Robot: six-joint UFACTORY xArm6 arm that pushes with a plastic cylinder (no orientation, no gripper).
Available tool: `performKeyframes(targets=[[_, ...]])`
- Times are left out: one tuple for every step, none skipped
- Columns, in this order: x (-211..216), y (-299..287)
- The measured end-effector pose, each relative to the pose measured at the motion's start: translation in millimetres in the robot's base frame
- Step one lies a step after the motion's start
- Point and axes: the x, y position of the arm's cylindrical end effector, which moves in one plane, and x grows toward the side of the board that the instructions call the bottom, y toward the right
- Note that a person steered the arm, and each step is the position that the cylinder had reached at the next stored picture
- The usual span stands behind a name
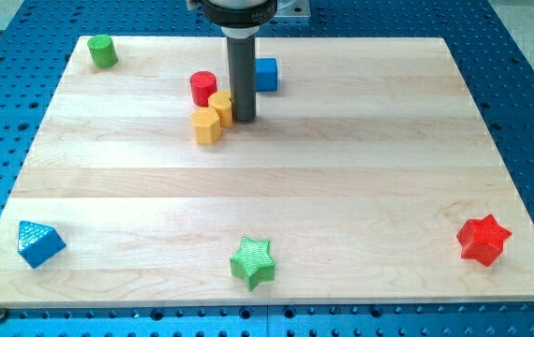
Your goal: Place the heart at the left of the cube
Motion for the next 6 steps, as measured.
performKeyframes(targets=[[32,-12],[35,-32],[27,-34],[2,-34],[-37,-34],[-56,-34]])
